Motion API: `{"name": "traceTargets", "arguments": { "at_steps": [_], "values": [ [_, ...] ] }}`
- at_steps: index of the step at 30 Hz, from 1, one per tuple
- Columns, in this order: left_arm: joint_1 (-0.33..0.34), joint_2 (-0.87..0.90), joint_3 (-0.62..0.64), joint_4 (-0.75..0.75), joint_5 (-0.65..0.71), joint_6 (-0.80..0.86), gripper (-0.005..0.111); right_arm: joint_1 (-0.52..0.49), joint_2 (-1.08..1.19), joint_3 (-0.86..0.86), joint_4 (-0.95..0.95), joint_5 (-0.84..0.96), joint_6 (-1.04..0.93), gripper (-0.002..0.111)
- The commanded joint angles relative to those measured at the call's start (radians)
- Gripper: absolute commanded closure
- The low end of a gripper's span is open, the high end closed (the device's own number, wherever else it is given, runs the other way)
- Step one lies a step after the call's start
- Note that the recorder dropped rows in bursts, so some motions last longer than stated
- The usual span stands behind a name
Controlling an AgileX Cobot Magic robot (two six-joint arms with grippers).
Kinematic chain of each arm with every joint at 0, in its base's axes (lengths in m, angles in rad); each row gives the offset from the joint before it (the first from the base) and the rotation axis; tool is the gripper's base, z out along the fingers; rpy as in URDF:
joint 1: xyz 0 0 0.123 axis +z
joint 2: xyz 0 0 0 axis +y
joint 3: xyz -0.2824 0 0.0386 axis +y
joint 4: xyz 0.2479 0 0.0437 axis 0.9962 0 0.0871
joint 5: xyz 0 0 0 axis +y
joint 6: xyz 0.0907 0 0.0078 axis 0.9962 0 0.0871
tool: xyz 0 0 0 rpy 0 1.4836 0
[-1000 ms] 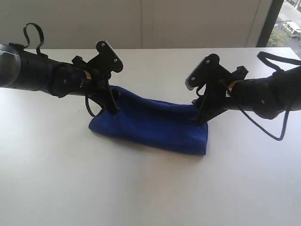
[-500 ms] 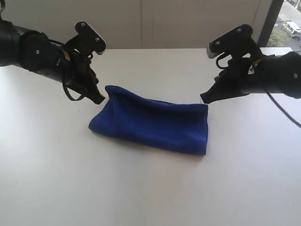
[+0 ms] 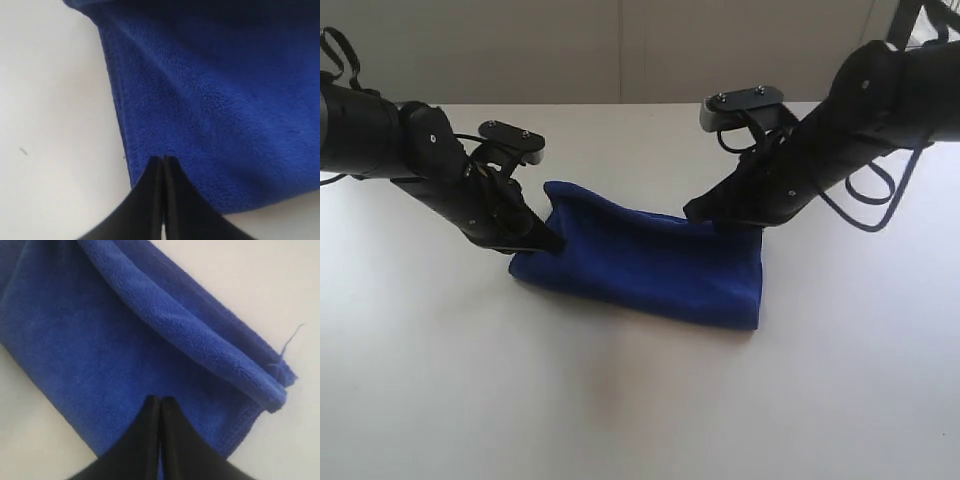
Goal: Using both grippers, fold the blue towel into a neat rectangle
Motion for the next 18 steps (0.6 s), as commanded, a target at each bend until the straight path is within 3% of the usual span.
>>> {"name": "traceTargets", "arguments": {
  "at_steps": [1,18],
  "values": [
    [0.001,0.025,0.006,-0.023,0.0,-0.009,0.107,0.0,0.069,-0.008,0.005,-0.017,-0.014,0.108],
    [0.001,0.025,0.006,0.002,0.137,0.052,0.107,-0.045,0.211,-0.01,-0.007,-0.353,0.04,0.108]
  ]
}}
